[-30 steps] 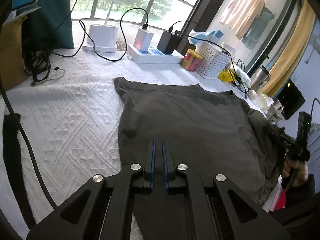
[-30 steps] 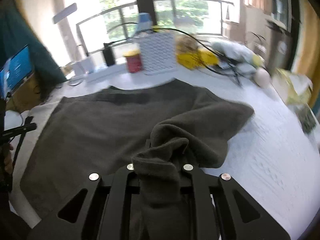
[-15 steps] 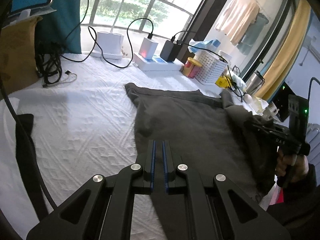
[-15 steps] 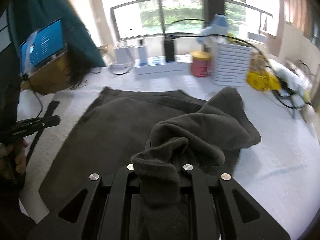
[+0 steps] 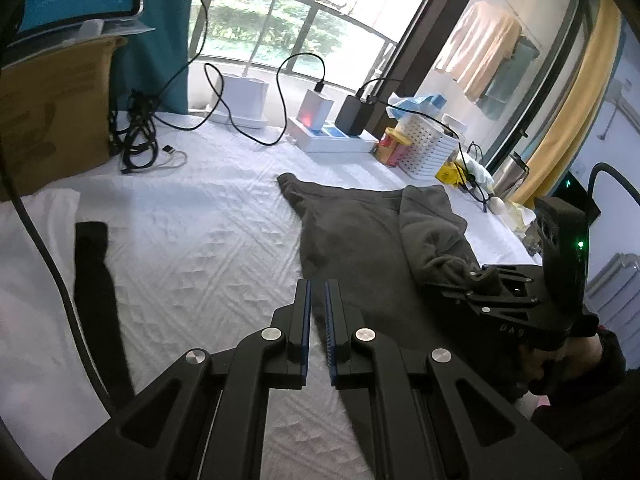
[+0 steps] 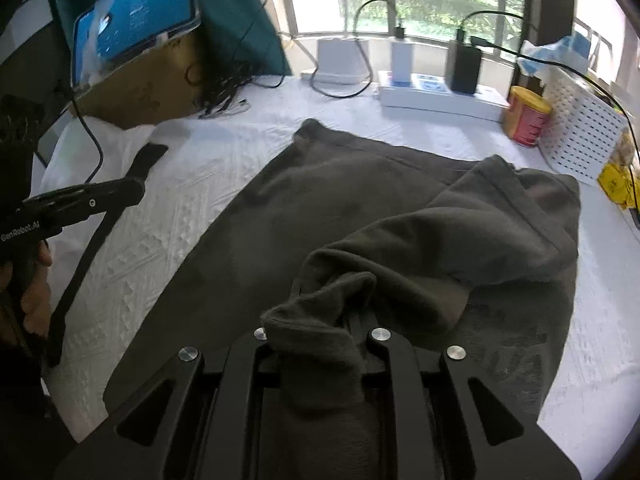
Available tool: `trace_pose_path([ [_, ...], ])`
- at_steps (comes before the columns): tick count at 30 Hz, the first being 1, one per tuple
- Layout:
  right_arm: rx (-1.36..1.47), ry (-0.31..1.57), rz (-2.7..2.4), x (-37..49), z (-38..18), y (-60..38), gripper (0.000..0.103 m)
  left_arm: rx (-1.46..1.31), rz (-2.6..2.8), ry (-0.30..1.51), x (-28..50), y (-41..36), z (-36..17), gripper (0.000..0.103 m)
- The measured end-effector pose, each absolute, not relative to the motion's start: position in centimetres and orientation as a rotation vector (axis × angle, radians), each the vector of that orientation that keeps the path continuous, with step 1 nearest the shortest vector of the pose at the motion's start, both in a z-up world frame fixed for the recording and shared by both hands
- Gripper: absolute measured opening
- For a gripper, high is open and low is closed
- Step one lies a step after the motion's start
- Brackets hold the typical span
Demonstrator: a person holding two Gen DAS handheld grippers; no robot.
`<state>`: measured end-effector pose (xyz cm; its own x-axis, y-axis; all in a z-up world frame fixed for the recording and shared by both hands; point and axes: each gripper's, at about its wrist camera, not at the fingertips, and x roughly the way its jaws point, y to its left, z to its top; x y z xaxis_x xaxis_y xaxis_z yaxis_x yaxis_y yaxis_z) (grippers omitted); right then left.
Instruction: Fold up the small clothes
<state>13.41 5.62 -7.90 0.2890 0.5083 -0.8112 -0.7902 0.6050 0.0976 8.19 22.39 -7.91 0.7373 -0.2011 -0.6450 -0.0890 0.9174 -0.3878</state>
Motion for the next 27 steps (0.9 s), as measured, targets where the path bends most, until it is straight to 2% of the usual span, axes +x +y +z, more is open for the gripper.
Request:
trace_pose_path([
  [4, -0.306, 0.974, 1.065, 11.9, -7.2, 6.7, 0.019, -0.417, -0.048, 0.751, 7.8, 22.6, -8.0, 0.007],
  [6, -0.321, 0.998, 1.15, 10.5, -7.4, 7.7, 0.037, -0.417, -0.041, 0.755, 7.8, 22.6, -8.0, 0.007],
  [8, -0.343, 0.995, 1.181, 9.3, -7.6, 8.4, 0.067, -0.41, -0.036, 0.751, 7.8, 22.5, -7.7, 0.007],
  [9, -0.339, 1.001, 1.204, 8.8, -7.7, 8.6, 0.07, -0.405, -0.035, 0.747, 7.8, 22.4, -7.5, 0.007],
  [19, -0.335, 0.878, 1.312, 6.2, -3.7, 4.4, 0.071, -0.366, -0.078, 0.758, 9.0, 19.1, -6.1, 0.007],
  [27, -0.201, 0.806, 1.0, 10.9, -3.6, -3.0, 0.071, -0.286, -0.156, 0.789, 12.6, 13.7, -5.1, 0.007],
])
